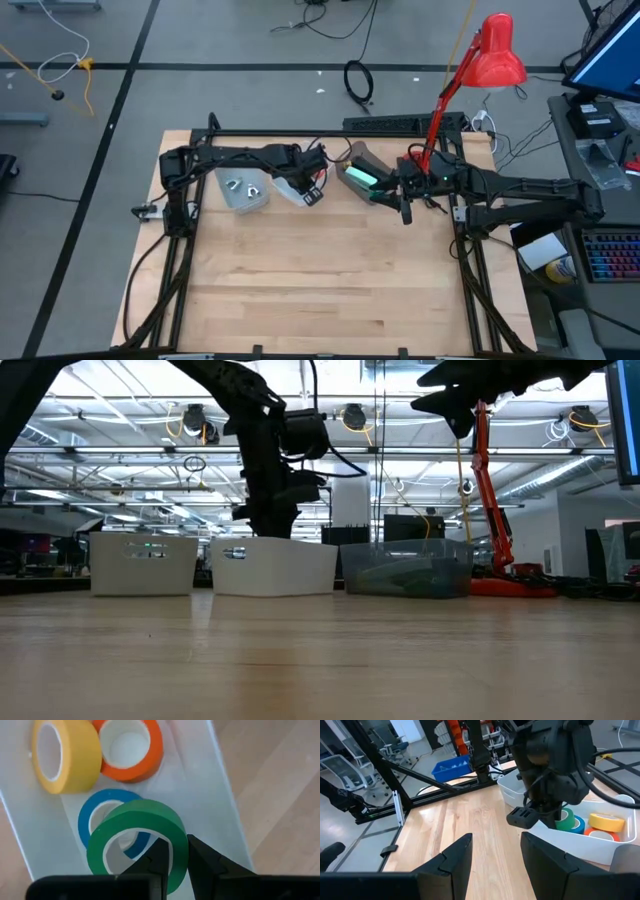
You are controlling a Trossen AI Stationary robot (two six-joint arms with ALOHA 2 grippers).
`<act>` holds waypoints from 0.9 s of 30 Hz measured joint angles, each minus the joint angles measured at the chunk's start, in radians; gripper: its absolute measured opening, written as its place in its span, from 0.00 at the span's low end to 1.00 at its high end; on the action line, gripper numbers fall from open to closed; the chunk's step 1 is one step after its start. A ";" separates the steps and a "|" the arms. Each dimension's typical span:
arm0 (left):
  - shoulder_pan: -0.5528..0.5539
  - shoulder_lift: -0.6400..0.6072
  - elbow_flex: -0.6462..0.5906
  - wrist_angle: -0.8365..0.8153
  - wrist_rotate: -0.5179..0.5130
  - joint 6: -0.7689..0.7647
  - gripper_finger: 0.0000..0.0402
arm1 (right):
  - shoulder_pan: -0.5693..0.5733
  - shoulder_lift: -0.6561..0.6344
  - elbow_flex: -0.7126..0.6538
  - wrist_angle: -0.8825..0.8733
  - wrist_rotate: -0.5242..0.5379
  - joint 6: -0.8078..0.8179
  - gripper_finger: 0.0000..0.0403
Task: Pick and place Stapler, Stapler remover, tape
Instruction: Put the green tape into the white bin, then return to Home Position
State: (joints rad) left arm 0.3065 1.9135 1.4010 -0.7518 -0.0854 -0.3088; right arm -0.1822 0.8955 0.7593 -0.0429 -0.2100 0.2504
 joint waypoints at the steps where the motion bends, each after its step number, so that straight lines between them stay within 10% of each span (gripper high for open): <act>1: 0.000 -0.001 0.000 0.004 0.000 0.000 0.14 | 0.000 0.000 0.000 0.000 0.000 0.000 0.40; 10: -0.002 0.001 0.000 0.003 0.034 0.009 0.17 | 0.000 0.000 0.000 0.000 0.000 -0.001 0.40; 27: 0.019 -0.151 -0.002 -0.050 0.060 -0.070 0.59 | 0.000 0.000 0.000 0.000 -0.004 -0.001 0.40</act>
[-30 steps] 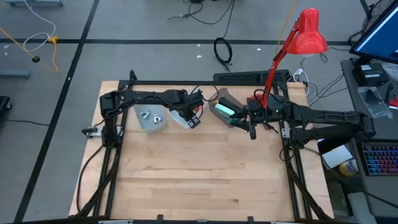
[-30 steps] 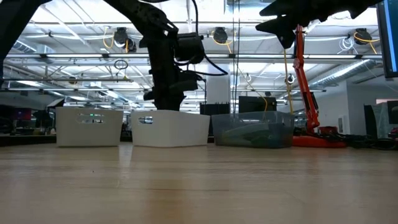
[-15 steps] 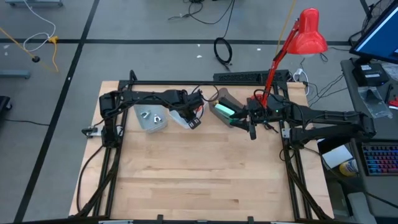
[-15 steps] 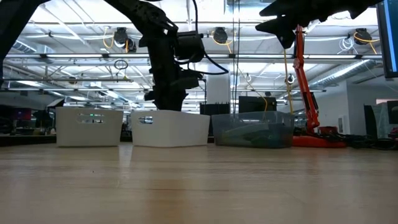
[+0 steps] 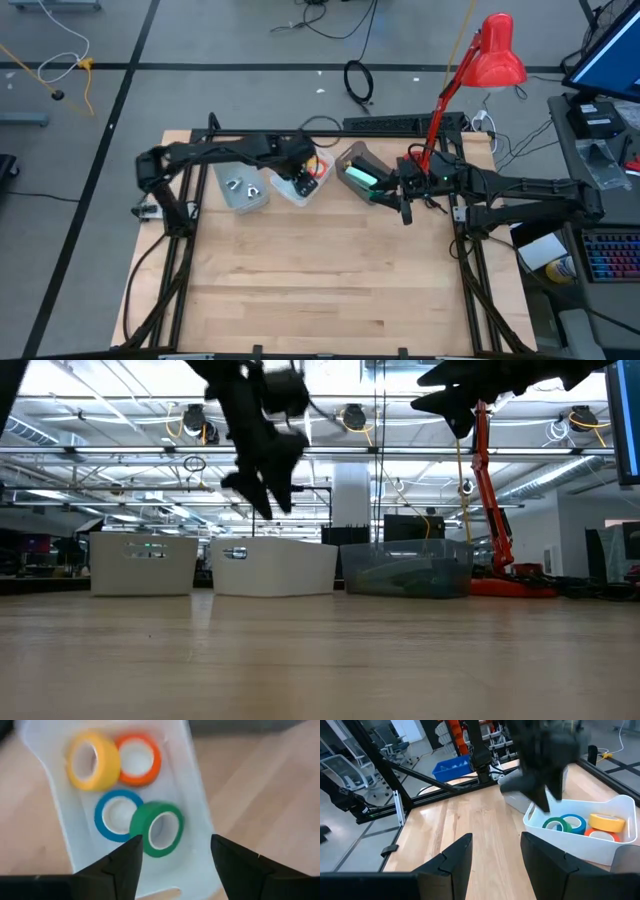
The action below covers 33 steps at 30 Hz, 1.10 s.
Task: Pick and place Stapler, Stapler remover, tape
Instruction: Return to Home Position
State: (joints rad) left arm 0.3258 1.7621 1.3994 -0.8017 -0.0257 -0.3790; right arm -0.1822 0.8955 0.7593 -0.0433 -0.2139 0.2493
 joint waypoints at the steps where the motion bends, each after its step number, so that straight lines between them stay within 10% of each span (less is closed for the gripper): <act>1: -0.001 -0.033 0.000 0.000 0.000 0.002 0.59 | 0.000 0.000 0.000 0.000 0.000 0.000 0.40; 15: -0.123 -0.430 0.000 -0.012 -0.081 -0.129 0.59 | -0.033 0.000 0.000 -0.026 0.003 0.048 0.40; 33: -0.451 -0.655 -0.038 -0.005 -0.273 -0.048 0.59 | -0.033 -0.121 0.000 -0.174 0.005 -0.004 0.40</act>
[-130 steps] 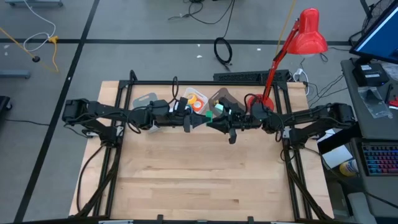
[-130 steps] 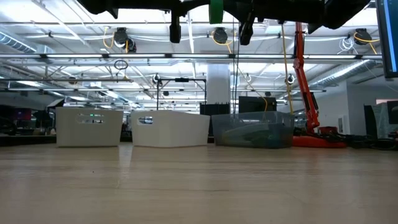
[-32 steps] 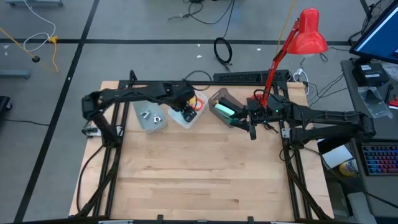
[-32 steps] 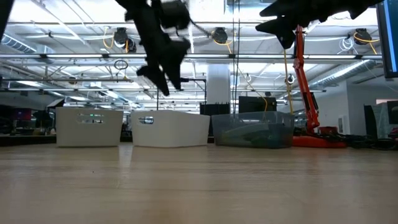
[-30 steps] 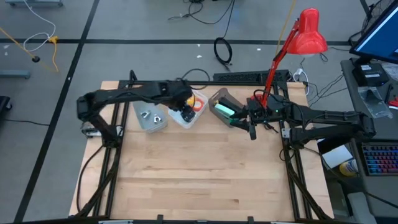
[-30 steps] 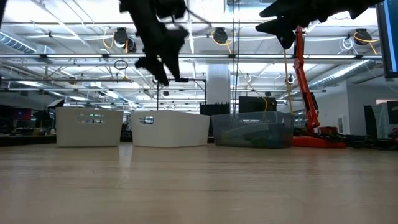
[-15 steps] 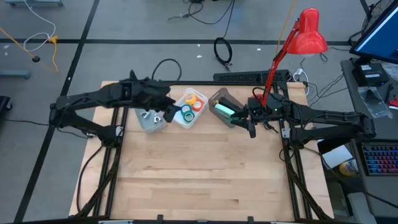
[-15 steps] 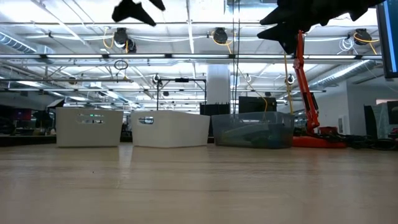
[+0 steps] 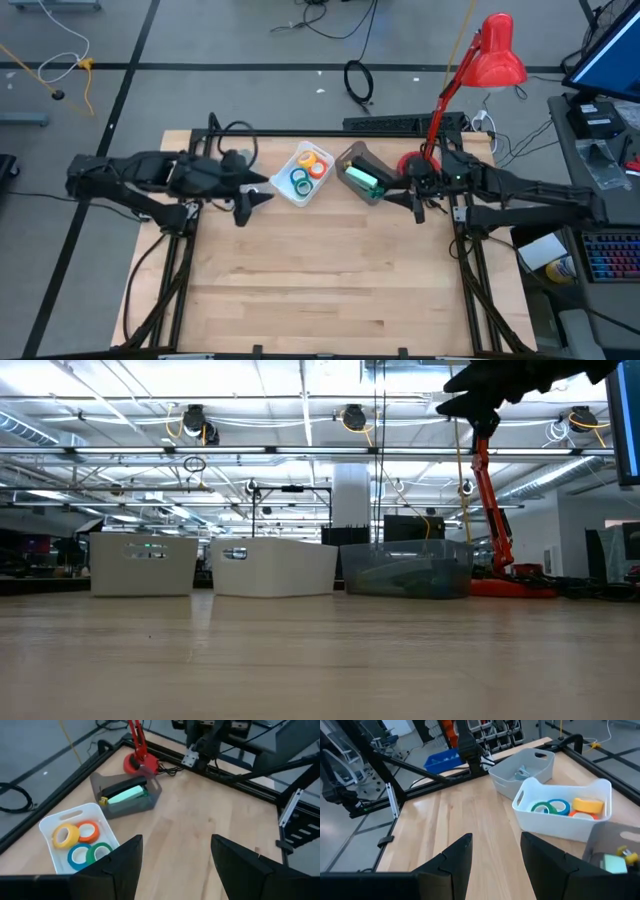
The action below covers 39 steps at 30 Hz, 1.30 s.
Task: Pick and place Stapler, Stapler remover, tape
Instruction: Return to Home Position
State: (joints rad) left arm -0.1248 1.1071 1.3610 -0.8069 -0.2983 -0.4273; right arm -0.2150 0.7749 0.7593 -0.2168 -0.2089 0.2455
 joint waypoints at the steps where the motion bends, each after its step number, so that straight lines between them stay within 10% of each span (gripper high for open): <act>1: -0.019 -0.016 -0.020 0.006 -0.021 -0.010 0.59 | 0.000 -0.013 0.000 -0.018 0.000 0.000 0.40; 21: -0.102 -0.492 -0.786 0.696 0.091 0.058 0.59 | 0.000 -0.282 -0.084 -0.199 0.106 0.009 0.40; 39: -0.062 -0.966 -1.016 0.637 0.124 0.164 0.59 | 0.000 -0.606 -0.206 -0.296 0.212 0.038 0.40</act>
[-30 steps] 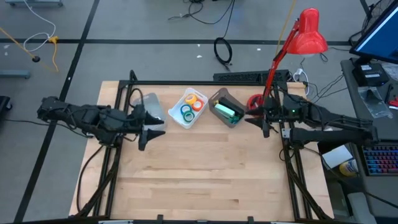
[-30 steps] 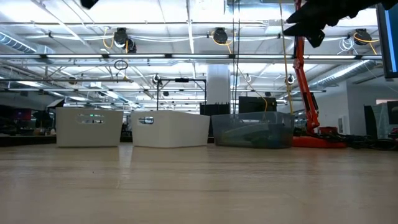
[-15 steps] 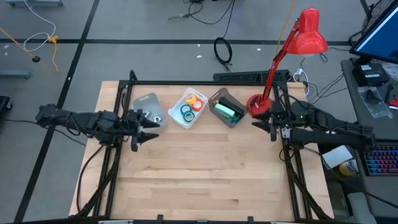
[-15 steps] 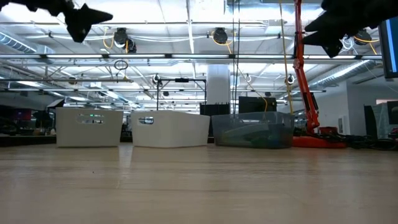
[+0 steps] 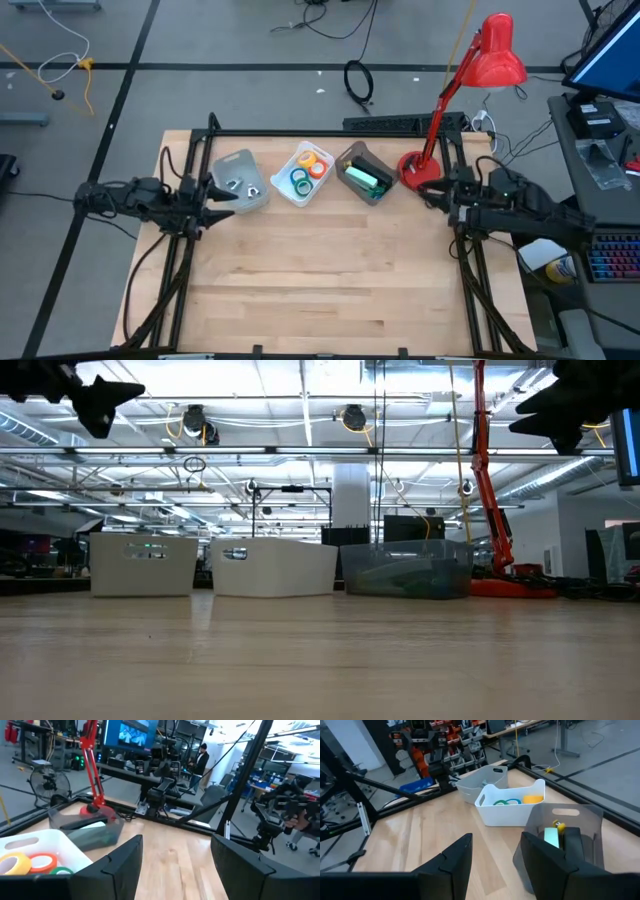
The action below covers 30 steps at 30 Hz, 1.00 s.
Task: Pick and place Stapler, Stapler remover, tape
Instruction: Return to Home Position
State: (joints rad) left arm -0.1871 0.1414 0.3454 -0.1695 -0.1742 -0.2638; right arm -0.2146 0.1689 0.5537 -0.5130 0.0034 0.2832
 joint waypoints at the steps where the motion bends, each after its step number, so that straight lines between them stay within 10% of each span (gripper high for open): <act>1: 0.000 -0.024 -0.007 -0.016 -0.001 0.000 0.59 | 0.000 -0.015 0.000 -0.013 0.000 -0.001 0.40; 30: 0.034 -0.137 -0.225 0.046 -0.037 0.023 0.59 | 0.000 -0.168 -0.282 0.181 0.101 0.070 0.40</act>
State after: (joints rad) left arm -0.1529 0.0044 0.1200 -0.1235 -0.2115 -0.2408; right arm -0.2142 0.0013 0.2722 -0.3315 0.1040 0.3537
